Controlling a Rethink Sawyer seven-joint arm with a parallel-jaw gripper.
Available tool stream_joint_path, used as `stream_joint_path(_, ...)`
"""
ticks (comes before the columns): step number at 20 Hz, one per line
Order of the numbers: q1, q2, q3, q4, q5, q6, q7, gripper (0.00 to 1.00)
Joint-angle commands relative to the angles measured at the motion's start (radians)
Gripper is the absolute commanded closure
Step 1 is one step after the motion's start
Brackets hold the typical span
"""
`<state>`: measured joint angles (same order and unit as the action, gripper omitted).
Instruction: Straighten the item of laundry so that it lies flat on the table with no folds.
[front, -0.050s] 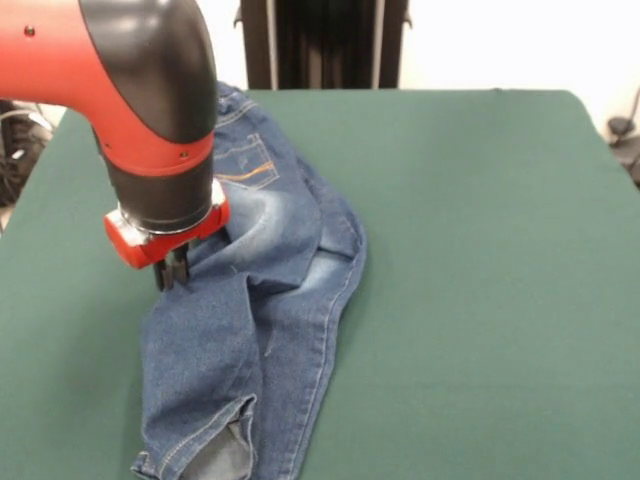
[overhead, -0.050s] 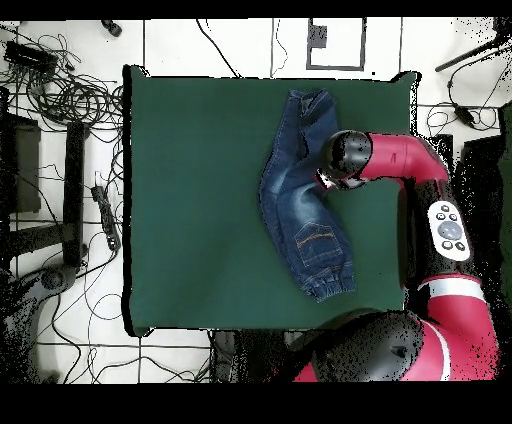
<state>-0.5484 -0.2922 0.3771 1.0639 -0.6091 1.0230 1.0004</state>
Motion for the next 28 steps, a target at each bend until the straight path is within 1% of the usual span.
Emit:
stream_joint_path(1, 0.021, 0.075, 0.149, -0.102, -0.051, 0.026, -0.416, 1.00)
stream_joint_path(7, 0.030, 0.094, 0.161, -0.155, -0.051, 0.047, -0.468, 1.00)
stream_joint_path(20, 0.061, 0.107, 0.160, -0.214, -0.035, 0.076, -0.486, 1.00)
stream_joint_path(28, 0.064, 0.107, 0.170, -0.237, -0.027, 0.110, -0.508, 1.00)
